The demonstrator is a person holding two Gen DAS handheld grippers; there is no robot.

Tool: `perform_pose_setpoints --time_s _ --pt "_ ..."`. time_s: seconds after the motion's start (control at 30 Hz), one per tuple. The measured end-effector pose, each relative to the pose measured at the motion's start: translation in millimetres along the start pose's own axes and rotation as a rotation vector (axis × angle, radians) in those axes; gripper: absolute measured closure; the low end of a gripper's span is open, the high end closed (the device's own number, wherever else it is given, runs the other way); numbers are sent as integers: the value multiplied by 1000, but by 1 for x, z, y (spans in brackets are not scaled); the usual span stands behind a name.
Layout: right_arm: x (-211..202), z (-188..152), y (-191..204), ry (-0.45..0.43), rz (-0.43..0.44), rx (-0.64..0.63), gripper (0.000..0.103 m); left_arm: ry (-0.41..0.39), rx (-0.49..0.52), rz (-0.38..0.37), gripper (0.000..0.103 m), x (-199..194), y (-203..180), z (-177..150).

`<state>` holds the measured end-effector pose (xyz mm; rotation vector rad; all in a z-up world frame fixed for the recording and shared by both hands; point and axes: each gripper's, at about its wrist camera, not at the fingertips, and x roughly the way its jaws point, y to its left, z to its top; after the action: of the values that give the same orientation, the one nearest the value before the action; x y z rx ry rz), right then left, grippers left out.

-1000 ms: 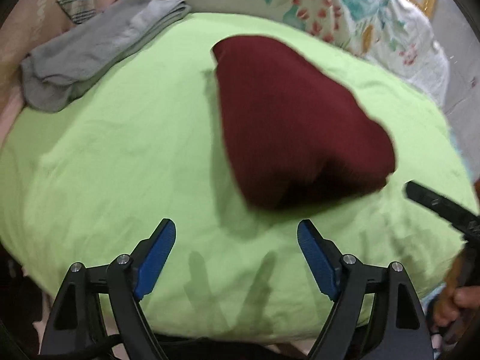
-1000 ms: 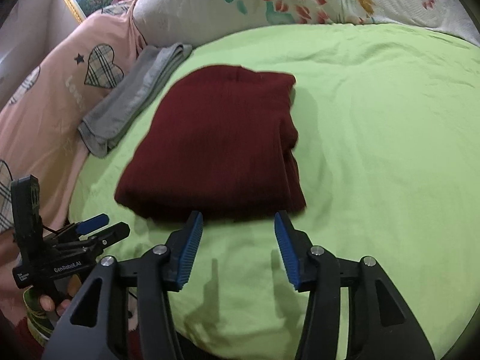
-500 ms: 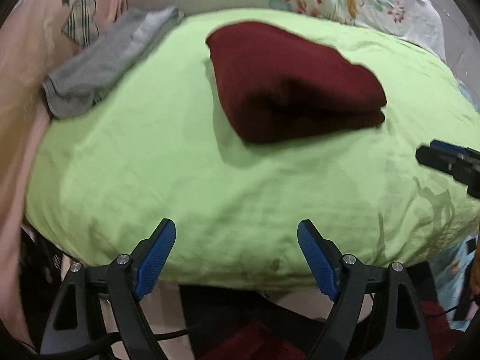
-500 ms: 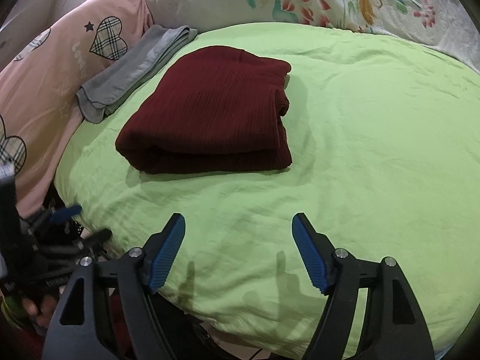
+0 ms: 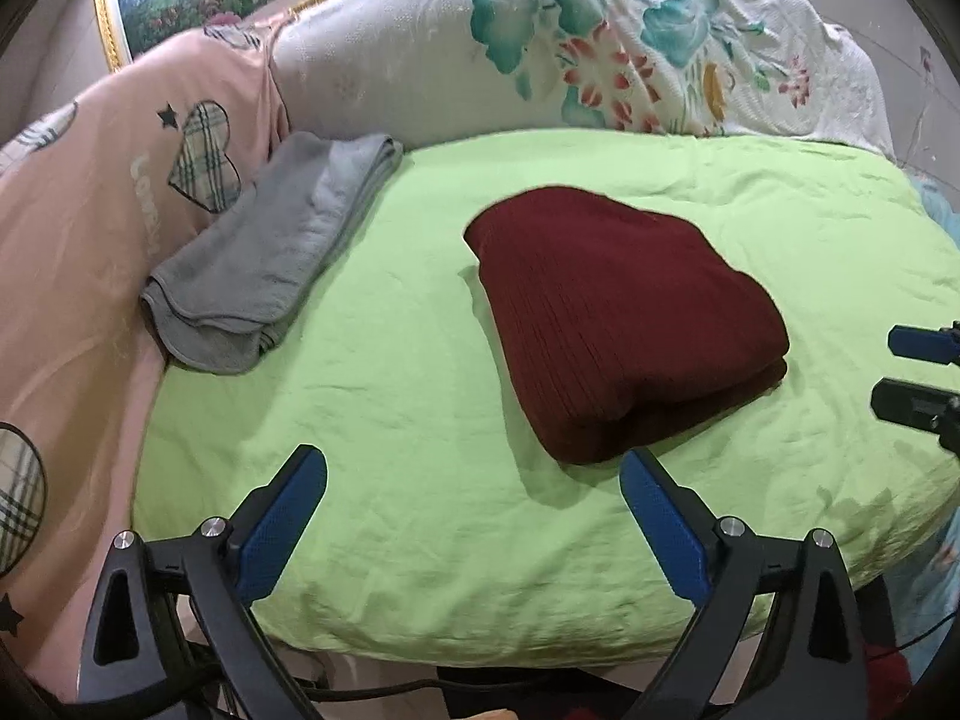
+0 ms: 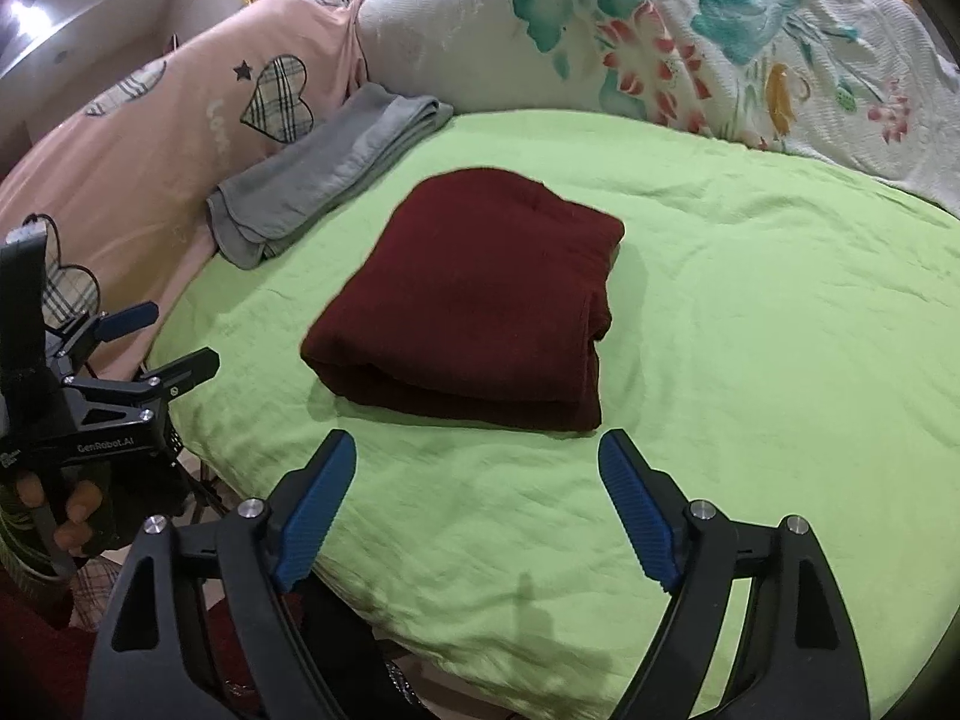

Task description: Fold large clothes

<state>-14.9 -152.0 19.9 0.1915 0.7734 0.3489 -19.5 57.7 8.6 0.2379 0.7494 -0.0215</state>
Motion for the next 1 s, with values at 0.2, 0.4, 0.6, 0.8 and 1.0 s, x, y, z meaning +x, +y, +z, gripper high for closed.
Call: perform_pose_setpoints --time_s 0.2,0.4,0.6,0.8,1.0 --pt "27 -4 -1 60 13 25 20 76 -16 -15 4 31 -4 -4" --pt "44 1 -4 100 7 37 20 119 -30 -28 4 49 -5 -2" --pt "48 10 -2 104 7 23 20 120 -37 -28 5 49 -6 2" --pt "46 24 0 86 17 -7 20 86 -36 -14 4 38 -6 11" --pt "45 35 2 77 13 -31 20 67 -42 -18 4 32 -6 19"
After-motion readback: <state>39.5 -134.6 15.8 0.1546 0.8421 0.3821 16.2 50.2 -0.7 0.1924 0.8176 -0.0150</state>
